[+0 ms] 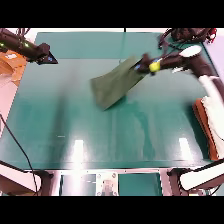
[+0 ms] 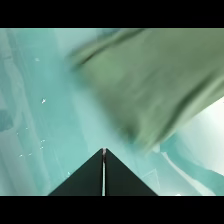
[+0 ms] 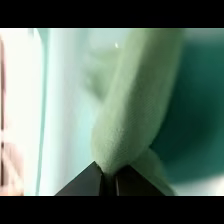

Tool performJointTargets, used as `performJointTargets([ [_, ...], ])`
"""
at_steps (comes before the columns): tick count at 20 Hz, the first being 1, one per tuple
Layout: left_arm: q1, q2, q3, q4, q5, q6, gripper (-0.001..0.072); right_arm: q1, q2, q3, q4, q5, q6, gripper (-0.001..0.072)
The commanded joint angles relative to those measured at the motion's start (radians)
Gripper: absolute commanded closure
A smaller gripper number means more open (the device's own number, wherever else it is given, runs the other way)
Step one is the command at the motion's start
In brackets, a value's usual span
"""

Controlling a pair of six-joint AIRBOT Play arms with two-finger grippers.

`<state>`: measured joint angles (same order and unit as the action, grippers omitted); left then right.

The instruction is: Fold the shirts.

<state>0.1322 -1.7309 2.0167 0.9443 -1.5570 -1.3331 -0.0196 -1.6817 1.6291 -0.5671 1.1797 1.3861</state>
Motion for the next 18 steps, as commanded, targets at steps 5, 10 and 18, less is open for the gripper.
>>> performJointTargets([
  [5, 0.0, 0.001, 0.0, 0.0, -0.008, -0.001, 0.0684, -0.528, 0.214, 0.153, -0.002, 0.042, 0.163, 0.0698],
  [10, 0.0, 0.001, 0.0, -0.001, -0.007, -0.001, 0.0684, -0.909, 0.288, 0.173, -0.032, 0.122, 0.199, 0.0698],
  [18, 0.0, 0.001, 0.0, -0.001, -0.011, -0.001, 0.0684, -1.196, 0.37, 0.163, -0.573, 0.533, 0.407, 0.0698],
])
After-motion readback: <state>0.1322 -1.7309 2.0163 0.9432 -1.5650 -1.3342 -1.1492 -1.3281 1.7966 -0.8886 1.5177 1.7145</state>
